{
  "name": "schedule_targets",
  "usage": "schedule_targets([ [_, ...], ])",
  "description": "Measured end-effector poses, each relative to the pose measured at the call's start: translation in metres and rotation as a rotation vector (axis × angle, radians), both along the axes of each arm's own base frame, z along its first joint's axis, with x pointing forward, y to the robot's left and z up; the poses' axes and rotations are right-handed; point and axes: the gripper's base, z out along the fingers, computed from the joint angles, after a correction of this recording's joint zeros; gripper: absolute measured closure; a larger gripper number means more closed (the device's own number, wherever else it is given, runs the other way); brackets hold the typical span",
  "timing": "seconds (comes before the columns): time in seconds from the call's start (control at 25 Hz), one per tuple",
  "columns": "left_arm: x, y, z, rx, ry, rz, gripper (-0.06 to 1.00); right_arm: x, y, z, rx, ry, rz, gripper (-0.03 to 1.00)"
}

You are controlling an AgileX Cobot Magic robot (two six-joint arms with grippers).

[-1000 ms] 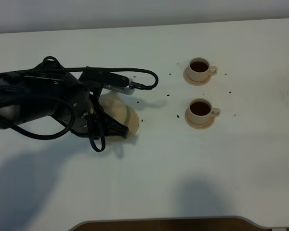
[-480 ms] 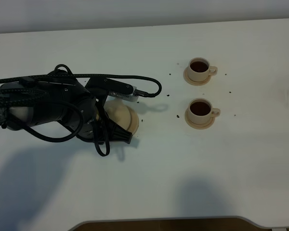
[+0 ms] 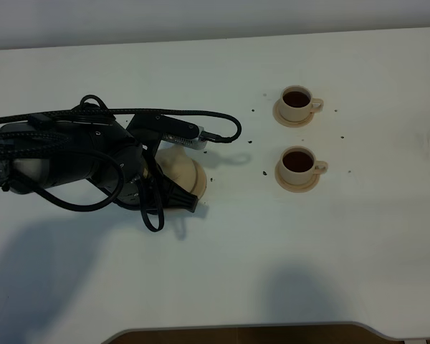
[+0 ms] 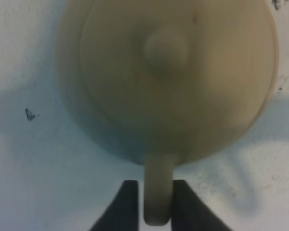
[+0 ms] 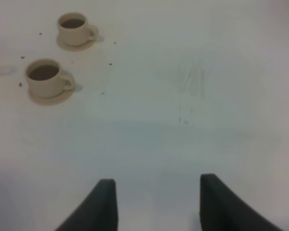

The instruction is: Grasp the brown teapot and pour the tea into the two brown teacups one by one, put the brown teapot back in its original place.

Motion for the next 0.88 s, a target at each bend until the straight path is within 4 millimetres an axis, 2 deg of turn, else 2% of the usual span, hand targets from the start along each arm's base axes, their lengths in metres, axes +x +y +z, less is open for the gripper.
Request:
schedule_targets([
  [0.12,-0.001,0.001,0.004,-0.004,-0.008,0.0,0.54,0.0,0.0,0.0,0.0,0.0,0.0,0.55],
  [0.2,-0.003,0.002,0.015,-0.007,-0.023,-0.006,0.45,0.0,0.0,0.0,0.0,0.0,0.0,0.55],
  [0.36,-0.019,0.014,0.05,0.014,-0.012,-0.016,0.38,0.0,0.0,0.0,0.0,0.0,0.0,0.55],
  [0.48,-0.043,0.029,0.078,0.045,0.06,-0.022,0.38,0.0,0.0,0.0,0.0,0.0,0.0,0.55],
  [0.6,-0.075,0.05,0.096,0.085,0.13,-0.024,0.38,0.0,0.0,0.0,0.0,0.0,0.0,0.55],
  [0.72,-0.105,0.072,0.104,0.088,0.121,-0.023,0.39,0.0,0.0,0.0,0.0,0.0,0.0,0.55],
  [0.88,-0.136,0.096,0.1,0.093,0.079,-0.034,0.4,0.0,0.0,0.0,0.0,0.0,0.0,0.55],
])
